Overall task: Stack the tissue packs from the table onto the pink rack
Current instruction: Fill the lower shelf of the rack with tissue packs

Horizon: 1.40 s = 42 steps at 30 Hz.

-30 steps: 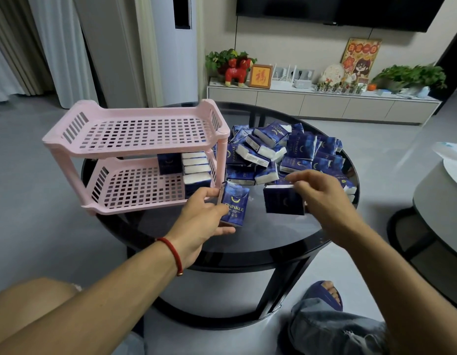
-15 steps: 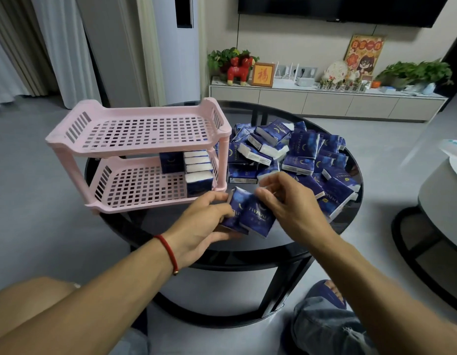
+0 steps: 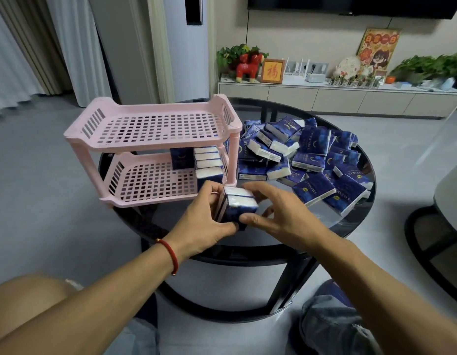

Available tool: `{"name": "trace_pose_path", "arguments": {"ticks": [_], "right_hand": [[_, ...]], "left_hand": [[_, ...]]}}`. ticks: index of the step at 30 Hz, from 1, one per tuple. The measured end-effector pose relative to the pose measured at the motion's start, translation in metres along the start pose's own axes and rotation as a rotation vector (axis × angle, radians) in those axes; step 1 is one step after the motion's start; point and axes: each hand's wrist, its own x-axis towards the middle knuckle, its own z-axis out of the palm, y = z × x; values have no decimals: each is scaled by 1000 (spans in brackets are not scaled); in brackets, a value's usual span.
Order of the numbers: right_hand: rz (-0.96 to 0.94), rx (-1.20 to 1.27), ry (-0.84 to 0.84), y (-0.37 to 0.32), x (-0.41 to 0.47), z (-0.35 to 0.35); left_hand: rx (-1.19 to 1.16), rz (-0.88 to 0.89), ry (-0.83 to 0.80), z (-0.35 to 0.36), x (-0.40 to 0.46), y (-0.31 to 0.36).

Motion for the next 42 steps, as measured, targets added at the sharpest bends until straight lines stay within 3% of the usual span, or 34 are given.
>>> {"name": "trace_pose_path", "arguments": {"ticks": [6, 14, 17, 20, 25, 29, 34, 42], "right_hand": [[-2, 60, 14, -6, 1, 8], [9, 109, 17, -21, 13, 13], [78, 230, 171, -33, 26, 8], [205, 175, 353, -28, 44, 7], [269, 71, 199, -17, 62, 22], [325, 199, 154, -15, 73, 28], [368, 316, 126, -12, 78, 34], [368, 372, 137, -12, 74, 33]], "left_hand": [[286, 111, 61, -8, -12, -3], [237, 240, 85, -34, -18, -2], [205, 231, 165, -57, -18, -3], [198, 236, 253, -80, -20, -7], [237, 184, 354, -105, -13, -18], [288, 154, 376, -104, 3, -23], [208, 45, 428, -103, 37, -38], [206, -26, 372, -92, 79, -43]]}}
